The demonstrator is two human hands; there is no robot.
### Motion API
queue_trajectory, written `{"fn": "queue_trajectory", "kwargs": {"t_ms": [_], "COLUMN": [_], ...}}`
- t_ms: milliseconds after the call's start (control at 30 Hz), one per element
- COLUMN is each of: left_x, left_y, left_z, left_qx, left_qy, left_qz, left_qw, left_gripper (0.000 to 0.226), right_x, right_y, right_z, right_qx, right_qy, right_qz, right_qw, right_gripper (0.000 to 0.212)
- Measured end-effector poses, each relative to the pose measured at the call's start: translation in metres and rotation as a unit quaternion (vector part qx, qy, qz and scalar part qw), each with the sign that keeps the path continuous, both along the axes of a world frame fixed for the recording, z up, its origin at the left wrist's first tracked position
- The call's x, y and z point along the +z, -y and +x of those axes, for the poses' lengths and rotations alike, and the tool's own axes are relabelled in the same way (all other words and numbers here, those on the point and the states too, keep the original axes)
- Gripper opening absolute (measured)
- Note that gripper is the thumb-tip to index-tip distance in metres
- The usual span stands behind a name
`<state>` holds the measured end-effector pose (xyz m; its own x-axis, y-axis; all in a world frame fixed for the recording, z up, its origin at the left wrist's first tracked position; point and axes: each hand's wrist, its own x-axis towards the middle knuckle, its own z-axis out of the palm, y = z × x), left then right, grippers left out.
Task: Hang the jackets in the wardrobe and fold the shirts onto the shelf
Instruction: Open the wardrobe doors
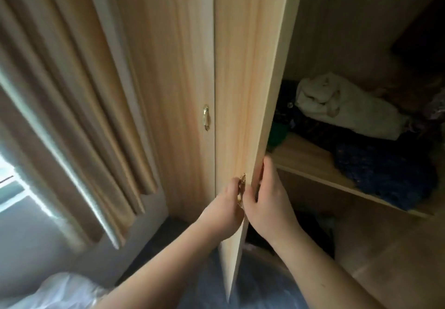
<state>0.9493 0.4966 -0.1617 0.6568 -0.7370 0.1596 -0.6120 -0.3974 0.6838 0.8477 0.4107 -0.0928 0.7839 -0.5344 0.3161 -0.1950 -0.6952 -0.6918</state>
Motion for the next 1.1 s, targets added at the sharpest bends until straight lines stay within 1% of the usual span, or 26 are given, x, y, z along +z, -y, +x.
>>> {"fn": "queue_trajectory", "kwargs": {"t_ms": [100,200,267,367,433,500,533,600,633,667,733,800,900,1000,1100], "left_x": [0.001,0.006,0.014,0.02,0.01,0.008,0.004,-0.008,-0.017,-0.025,-0.032,-0.035,-0.026,-0.01,0.005], "left_y": [-0.053,-0.099,-0.126,-0.155,-0.168,-0.182,-0.189,-0.198,-0.199,-0.195,-0.18,-0.158,-0.124,-0.09,-0.068], "left_z": [0.025,0.058,0.08,0.119,0.143,0.139,0.13,0.103,0.089,0.077,0.056,0.04,0.006,-0.046,-0.114], "left_qx": [0.014,0.016,0.009,0.007,0.011,0.04,0.058,0.094,0.09,0.072,0.007,-0.054,-0.137,-0.22,-0.308], "left_qy": [-0.016,-0.058,-0.065,-0.074,-0.088,-0.089,-0.076,-0.036,-0.036,-0.04,-0.042,-0.024,0.032,0.099,0.166], "left_qz": [-0.01,-0.035,-0.034,-0.008,-0.008,0.001,0.026,0.127,0.173,0.208,0.247,0.256,0.254,0.219,0.168], "left_qw": [1.0,0.998,0.997,0.997,0.996,0.995,0.995,0.987,0.98,0.975,0.968,0.965,0.957,0.946,0.922], "left_gripper": [0.055,0.05,0.045,0.051,0.057,0.061,0.065,0.078,0.081,0.083,0.085,0.081,0.074,0.07,0.067], "right_x": [0.002,0.007,0.009,0.011,0.014,0.018,0.017,0.009,0.003,-0.005,-0.02,-0.035,-0.049,-0.05,-0.044], "right_y": [-0.047,-0.092,-0.12,-0.154,-0.168,-0.173,-0.173,-0.165,-0.157,-0.148,-0.131,-0.119,-0.114,-0.118,-0.127], "right_z": [0.02,0.05,0.074,0.106,0.12,0.123,0.119,0.105,0.094,0.081,0.05,0.009,-0.065,-0.142,-0.217], "right_qx": [0.047,0.088,0.096,0.102,0.11,0.127,0.123,0.095,0.072,0.044,-0.018,-0.08,-0.167,-0.253,-0.341], "right_qy": [-0.001,-0.014,-0.032,-0.066,-0.092,-0.106,-0.112,-0.131,-0.143,-0.156,-0.182,-0.204,-0.245,-0.283,-0.296], "right_qz": [-0.02,-0.029,-0.038,-0.047,-0.055,-0.06,-0.065,-0.069,-0.068,-0.063,-0.052,-0.044,-0.028,-0.038,-0.037], "right_qw": [0.999,0.996,0.994,0.992,0.988,0.984,0.984,0.984,0.985,0.985,0.982,0.975,0.955,0.924,0.892], "right_gripper": [0.068,0.069,0.07,0.072,0.071,0.067,0.065,0.064,0.064,0.064,0.064,0.064,0.064,0.064,0.066]}}
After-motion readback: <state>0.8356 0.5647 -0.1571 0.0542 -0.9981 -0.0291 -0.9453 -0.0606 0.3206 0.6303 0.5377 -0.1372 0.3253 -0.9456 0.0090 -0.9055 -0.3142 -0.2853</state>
